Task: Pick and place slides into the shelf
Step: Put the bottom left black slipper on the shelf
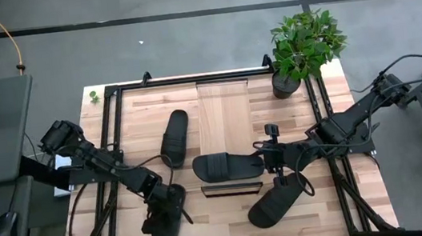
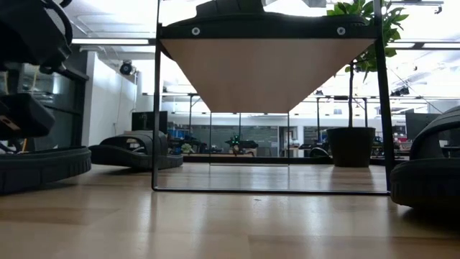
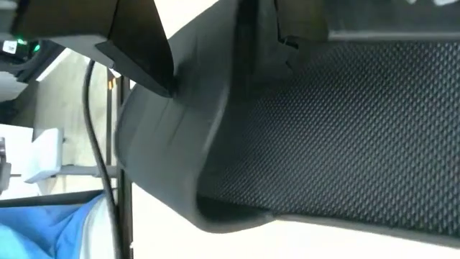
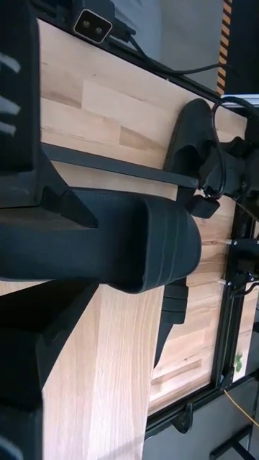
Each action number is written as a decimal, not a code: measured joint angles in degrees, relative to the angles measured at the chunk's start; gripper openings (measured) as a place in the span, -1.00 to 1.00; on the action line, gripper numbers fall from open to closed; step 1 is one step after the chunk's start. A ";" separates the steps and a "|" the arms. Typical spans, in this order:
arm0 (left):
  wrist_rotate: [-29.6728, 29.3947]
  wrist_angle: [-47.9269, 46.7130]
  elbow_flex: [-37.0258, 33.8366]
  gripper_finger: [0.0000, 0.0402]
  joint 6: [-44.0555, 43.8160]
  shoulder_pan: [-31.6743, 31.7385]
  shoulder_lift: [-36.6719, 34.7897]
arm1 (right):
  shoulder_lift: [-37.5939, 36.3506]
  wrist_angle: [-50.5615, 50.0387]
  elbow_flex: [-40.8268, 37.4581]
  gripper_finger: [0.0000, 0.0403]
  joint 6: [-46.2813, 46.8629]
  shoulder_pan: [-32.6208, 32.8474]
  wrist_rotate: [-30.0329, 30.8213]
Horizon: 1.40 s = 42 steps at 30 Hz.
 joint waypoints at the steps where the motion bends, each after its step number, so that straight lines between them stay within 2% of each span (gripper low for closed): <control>1: 0.02 0.11 0.00 -0.21 0.00 0.00 -0.08 | 0.00 0.00 0.00 -0.46 0.00 0.00 0.00; 6: 0.56 0.19 0.00 -0.38 -0.02 0.00 -0.03 | 0.00 0.00 0.00 -0.46 0.00 0.00 -0.02; 15: 1.65 0.29 0.00 -0.90 -0.02 0.00 -0.03 | 0.00 0.00 0.00 -0.46 0.00 -0.02 0.01; 17: 1.81 0.28 0.00 -0.96 -0.07 0.00 -0.03 | 0.00 0.00 0.00 -0.46 0.00 -0.02 0.00; 23: 1.85 0.18 0.00 -0.90 -1.45 0.00 -0.03 | 0.00 0.00 0.00 -0.46 -0.06 -0.02 0.02; 28: 1.92 -0.02 0.00 -0.97 -3.04 0.00 -0.03 | 0.00 0.00 0.00 -0.46 -0.20 -0.02 0.02; 38: 3.25 -0.48 0.03 -0.98 -4.44 -0.02 -0.18 | 0.00 0.00 0.00 -0.46 -0.20 -0.04 0.04; 42: 3.18 -4.14 2.10 -0.97 -3.92 -0.04 -0.44 | 0.00 0.00 0.00 -0.46 -0.21 -0.03 0.04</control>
